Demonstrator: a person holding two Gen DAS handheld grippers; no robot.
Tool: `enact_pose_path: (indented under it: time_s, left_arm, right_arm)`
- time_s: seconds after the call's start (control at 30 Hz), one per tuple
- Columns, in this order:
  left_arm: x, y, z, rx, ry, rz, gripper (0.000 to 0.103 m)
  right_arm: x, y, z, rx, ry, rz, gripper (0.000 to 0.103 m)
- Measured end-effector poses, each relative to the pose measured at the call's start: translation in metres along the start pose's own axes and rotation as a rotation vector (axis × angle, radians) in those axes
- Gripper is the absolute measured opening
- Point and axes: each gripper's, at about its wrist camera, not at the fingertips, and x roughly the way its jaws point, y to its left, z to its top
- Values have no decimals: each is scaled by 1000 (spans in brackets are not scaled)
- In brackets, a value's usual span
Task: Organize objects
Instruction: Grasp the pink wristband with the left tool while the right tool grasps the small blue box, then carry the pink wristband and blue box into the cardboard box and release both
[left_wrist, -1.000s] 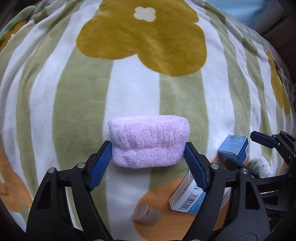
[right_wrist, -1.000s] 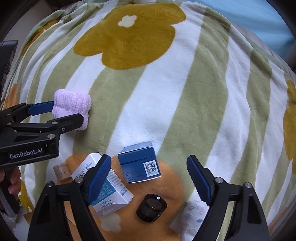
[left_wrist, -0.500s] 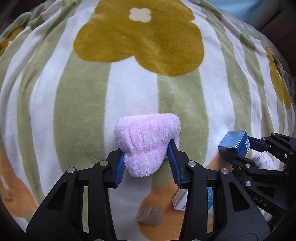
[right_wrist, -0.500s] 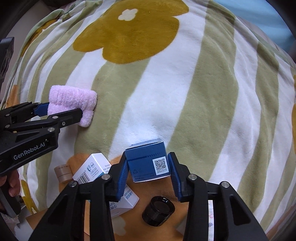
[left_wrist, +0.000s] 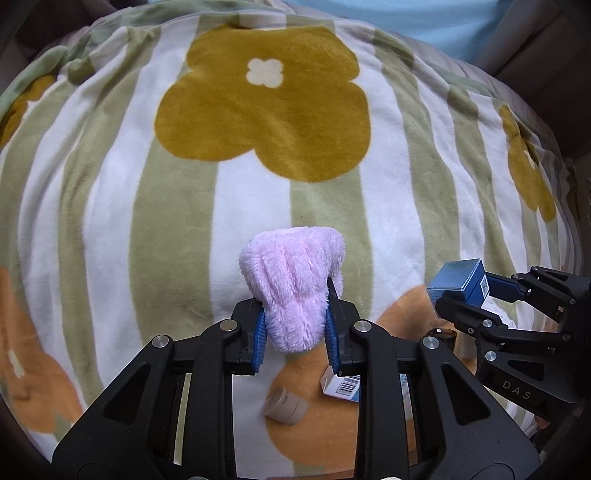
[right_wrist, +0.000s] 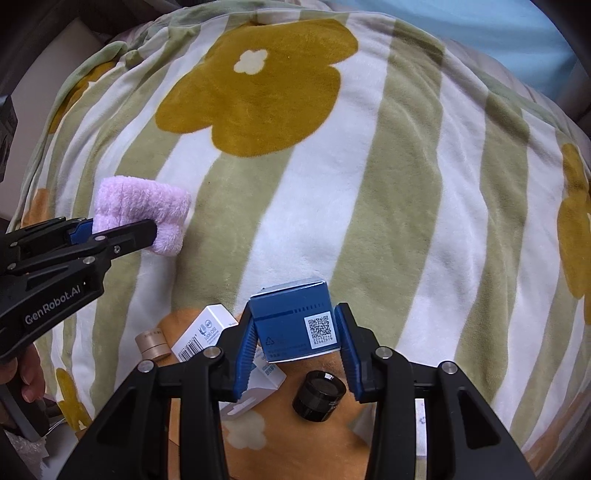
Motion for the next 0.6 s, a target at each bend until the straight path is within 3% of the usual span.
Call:
enact_pose_path:
  time_s: [0.27,0.6]
  left_arm:
    - [-56,-10,-12,19,-59,-15,23]
    - [-137,-34,-48,44,-134,-33,23]
  right_arm:
    - [-43,37,-16,31,-48,-16,38]
    - [-114,49,-53,58,-120,-18,38]
